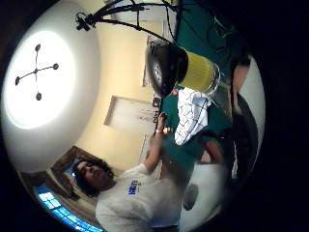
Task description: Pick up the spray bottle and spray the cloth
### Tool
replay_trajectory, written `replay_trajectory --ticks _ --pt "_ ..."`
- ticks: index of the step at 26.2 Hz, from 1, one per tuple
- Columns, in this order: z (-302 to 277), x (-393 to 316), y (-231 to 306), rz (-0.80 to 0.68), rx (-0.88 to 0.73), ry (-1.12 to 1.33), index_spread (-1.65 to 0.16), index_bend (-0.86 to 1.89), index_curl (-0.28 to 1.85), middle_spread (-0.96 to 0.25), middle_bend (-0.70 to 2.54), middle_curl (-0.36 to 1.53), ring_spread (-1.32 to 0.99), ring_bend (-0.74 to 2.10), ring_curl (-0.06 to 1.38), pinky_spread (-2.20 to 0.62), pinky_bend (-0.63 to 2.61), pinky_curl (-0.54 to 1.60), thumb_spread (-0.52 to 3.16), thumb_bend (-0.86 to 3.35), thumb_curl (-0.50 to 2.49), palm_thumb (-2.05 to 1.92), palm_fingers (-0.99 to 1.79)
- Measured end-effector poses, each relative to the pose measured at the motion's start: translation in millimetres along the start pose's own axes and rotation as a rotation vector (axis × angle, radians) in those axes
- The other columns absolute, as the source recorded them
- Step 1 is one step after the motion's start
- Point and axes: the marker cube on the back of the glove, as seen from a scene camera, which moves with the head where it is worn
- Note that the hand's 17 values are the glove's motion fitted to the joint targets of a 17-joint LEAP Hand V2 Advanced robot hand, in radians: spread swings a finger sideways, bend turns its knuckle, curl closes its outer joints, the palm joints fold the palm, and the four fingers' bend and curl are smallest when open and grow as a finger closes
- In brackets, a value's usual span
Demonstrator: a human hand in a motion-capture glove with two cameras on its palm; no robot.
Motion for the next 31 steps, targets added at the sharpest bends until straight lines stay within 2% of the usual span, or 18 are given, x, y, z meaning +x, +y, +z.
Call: replay_trajectory --ticks 5,10,12,20,28,31 --pt "-1 3 2 0.015 0.005 -0.035 -0.30 0.63 0.51 -0.28 0.52 0.59 -0.26 0.84 0.55 -0.15 0.79 0.54 0.36 0.08 0.64 1.18 1.33" --pt "-6 8 6 0.028 0.029 -0.040 -0.28 0.69 0.57 -0.29 0.63 0.67 -0.26 0.91 0.61 -0.14 0.85 0.60 0.24 0.05 0.67 1.16 1.20" --pt "-7 8 6 0.028 0.024 -0.037 -0.28 0.60 0.56 -0.28 0.62 0.67 -0.25 0.87 0.60 -0.18 0.79 0.57 0.30 -0.02 0.66 1.07 1.06" --pt "-6 7 3 0.010 0.020 -0.029 -0.32 0.26 0.48 -0.25 0.49 0.60 -0.22 0.74 0.55 -0.19 0.61 0.52 0.66 -0.05 0.60 0.91 0.80" --pt "6 5 -6 -0.008 -0.081 -0.040 -0.37 0.21 0.43 -0.20 0.31 0.50 -0.18 0.53 0.46 -0.01 0.41 0.43 0.83 -0.04 0.54 0.85 0.58" --pt "14 5 -11 -0.016 -0.115 -0.044 -0.38 0.17 0.42 -0.18 0.27 0.48 -0.18 0.50 0.43 0.04 0.38 0.40 0.87 -0.04 0.52 0.82 0.58"
